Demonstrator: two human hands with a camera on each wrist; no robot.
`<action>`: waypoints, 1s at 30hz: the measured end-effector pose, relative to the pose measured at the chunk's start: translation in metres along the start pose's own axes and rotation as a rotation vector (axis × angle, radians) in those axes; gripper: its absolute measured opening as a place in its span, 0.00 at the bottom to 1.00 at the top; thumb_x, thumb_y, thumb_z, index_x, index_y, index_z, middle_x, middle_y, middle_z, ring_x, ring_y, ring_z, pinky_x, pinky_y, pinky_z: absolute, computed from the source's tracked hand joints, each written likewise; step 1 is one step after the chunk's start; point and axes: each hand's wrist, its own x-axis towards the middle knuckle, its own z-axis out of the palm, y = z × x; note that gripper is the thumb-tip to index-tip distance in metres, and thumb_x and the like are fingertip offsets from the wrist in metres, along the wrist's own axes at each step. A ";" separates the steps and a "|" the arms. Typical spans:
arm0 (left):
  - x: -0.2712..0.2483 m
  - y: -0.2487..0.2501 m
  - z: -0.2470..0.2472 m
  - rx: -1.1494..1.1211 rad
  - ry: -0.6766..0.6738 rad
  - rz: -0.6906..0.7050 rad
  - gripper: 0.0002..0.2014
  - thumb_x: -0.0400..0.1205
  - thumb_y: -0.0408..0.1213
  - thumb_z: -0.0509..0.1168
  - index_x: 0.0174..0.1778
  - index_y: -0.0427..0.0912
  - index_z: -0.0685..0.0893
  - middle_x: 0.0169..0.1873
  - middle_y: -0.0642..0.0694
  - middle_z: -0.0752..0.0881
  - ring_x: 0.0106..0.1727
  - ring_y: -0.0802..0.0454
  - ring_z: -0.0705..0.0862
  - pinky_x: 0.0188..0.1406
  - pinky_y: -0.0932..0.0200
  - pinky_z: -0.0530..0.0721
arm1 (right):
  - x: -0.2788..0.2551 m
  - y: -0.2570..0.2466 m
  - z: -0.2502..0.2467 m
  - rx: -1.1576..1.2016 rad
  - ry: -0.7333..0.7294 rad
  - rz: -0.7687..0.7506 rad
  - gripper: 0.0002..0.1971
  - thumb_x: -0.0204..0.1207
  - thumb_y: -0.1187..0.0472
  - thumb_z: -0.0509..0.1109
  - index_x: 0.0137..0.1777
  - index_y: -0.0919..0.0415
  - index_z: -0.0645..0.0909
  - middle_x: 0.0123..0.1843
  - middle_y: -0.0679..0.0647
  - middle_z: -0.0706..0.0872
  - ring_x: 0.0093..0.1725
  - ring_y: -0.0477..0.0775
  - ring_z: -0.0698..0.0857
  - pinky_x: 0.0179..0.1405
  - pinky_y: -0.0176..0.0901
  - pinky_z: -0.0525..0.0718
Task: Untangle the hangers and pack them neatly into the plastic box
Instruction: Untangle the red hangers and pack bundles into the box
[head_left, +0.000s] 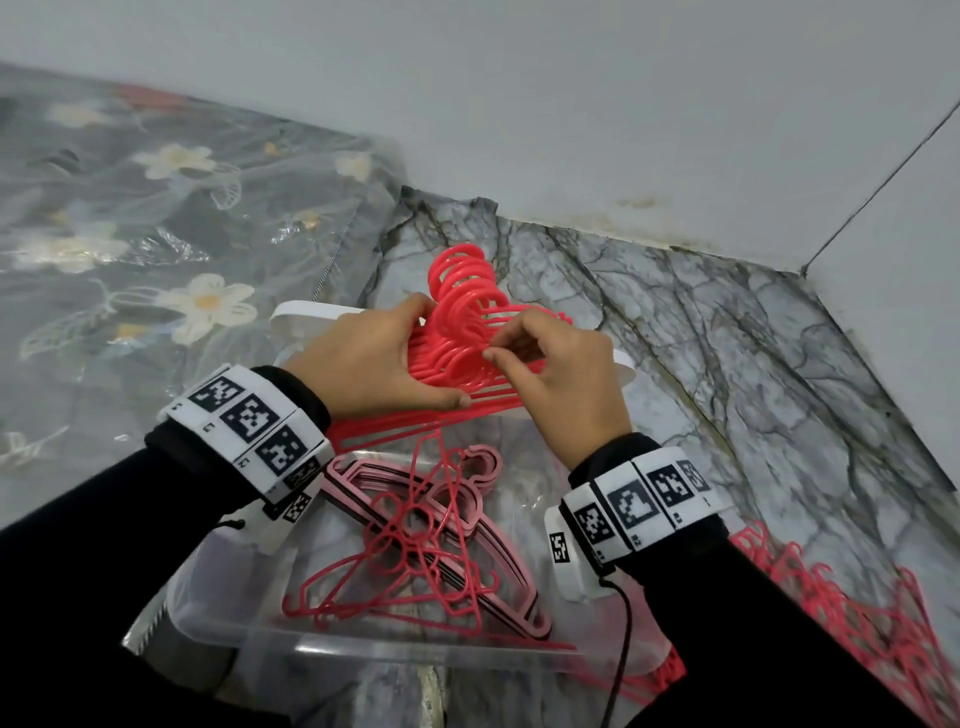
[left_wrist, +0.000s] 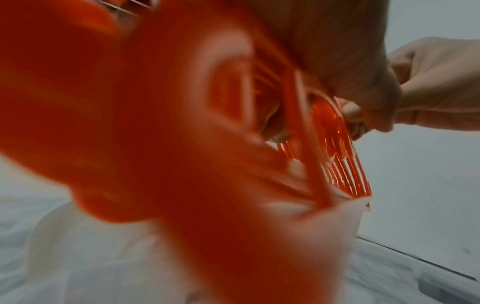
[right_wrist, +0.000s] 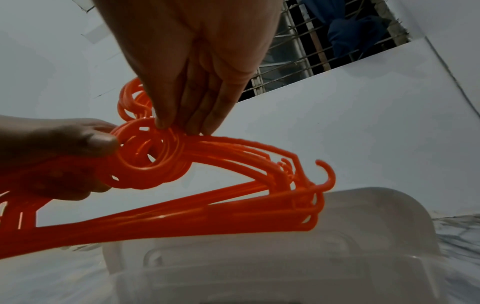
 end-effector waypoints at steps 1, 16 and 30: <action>0.000 -0.001 0.001 -0.008 -0.009 -0.002 0.45 0.60 0.67 0.75 0.69 0.50 0.70 0.51 0.51 0.88 0.49 0.50 0.86 0.53 0.48 0.82 | 0.000 0.000 0.000 0.016 0.021 0.004 0.04 0.71 0.64 0.77 0.40 0.61 0.84 0.36 0.50 0.88 0.37 0.47 0.86 0.43 0.47 0.85; 0.002 -0.008 -0.019 0.000 0.123 -0.033 0.45 0.62 0.67 0.73 0.71 0.50 0.70 0.59 0.49 0.86 0.57 0.47 0.85 0.59 0.49 0.80 | -0.065 0.053 0.087 -0.626 -1.059 -0.120 0.10 0.79 0.66 0.60 0.53 0.65 0.81 0.55 0.61 0.85 0.53 0.64 0.84 0.42 0.51 0.79; 0.006 -0.010 -0.008 0.024 0.183 0.030 0.42 0.62 0.69 0.72 0.69 0.52 0.72 0.54 0.52 0.88 0.53 0.49 0.86 0.46 0.61 0.73 | -0.096 0.087 0.179 -0.690 -0.966 0.072 0.19 0.82 0.68 0.51 0.72 0.68 0.68 0.69 0.65 0.77 0.69 0.66 0.75 0.63 0.61 0.77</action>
